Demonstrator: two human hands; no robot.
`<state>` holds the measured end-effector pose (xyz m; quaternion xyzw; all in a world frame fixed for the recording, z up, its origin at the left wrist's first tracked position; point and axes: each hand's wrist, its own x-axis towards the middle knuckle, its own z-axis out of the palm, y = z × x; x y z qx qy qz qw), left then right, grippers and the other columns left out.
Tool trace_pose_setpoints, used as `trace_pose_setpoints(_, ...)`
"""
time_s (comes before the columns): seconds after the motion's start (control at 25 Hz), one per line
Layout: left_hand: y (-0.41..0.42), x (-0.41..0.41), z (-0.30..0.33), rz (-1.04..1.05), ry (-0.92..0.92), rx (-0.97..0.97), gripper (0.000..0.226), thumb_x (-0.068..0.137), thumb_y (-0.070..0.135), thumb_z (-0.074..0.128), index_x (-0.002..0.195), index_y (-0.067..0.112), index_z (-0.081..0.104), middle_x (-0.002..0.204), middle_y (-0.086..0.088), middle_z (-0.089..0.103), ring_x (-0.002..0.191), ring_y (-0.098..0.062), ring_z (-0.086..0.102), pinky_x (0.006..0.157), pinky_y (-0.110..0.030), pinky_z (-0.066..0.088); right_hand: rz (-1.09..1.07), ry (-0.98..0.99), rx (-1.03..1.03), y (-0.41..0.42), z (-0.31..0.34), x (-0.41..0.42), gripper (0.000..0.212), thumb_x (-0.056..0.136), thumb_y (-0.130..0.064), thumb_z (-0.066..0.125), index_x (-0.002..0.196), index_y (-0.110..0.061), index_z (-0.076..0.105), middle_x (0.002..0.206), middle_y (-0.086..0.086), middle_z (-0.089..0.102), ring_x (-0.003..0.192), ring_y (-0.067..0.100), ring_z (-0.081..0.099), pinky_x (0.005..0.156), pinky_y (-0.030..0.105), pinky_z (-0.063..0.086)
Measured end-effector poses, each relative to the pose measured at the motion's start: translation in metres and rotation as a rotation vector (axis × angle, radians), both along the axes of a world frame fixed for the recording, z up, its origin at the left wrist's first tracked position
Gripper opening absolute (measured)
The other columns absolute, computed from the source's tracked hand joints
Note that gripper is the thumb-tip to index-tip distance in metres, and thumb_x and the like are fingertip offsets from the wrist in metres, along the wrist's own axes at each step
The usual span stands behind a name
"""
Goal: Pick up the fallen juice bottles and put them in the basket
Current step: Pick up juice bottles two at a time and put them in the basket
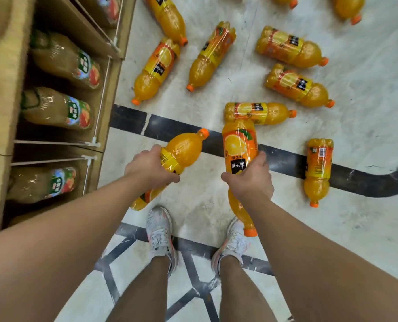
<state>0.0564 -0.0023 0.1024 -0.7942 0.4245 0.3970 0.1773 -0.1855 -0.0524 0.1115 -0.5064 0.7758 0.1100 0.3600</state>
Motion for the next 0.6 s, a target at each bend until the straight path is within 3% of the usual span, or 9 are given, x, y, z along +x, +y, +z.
trace_pose_setpoints(0.16,-0.027,0.002,0.121,0.086,0.060,-0.116,0.097,0.053,0.073,0.080,0.130,0.027,0.042,0.118,-0.006,0.060,0.108,-0.034,0.060,0.087,-0.049,0.056,0.041,-0.044,-0.045,-0.011,0.126,0.031,0.102,0.065,-0.046,0.086,0.143,-0.016,0.028,0.132,0.011,0.054,0.121,0.037,0.056,0.090,0.050,0.052)
trace_pose_setpoints(0.32,-0.040,0.015,0.266,0.226,0.140,-0.261,0.109,0.056,0.074,0.080,0.144,0.022,0.041,0.136,-0.009,0.058,0.123,-0.037,0.057,0.098,-0.050,0.052,0.042,-0.140,-0.125,-0.021,0.278,0.058,0.100,0.065,-0.049,0.087,0.141,-0.016,0.031,0.129,0.012,0.057,0.117,0.039,0.058,0.089,0.052,0.054)
trace_pose_setpoints(0.6,0.006,0.051,0.498,0.344,0.147,-0.539,0.097,0.058,0.070,0.083,0.135,0.023,0.047,0.130,-0.007,0.063,0.120,-0.035,0.059,0.093,-0.042,0.049,0.144,-0.169,-0.291,0.000,0.519,0.083,0.093,0.062,-0.048,0.090,0.132,-0.015,0.038,0.123,0.010,0.061,0.110,0.037,0.062,0.082,0.046,0.054)
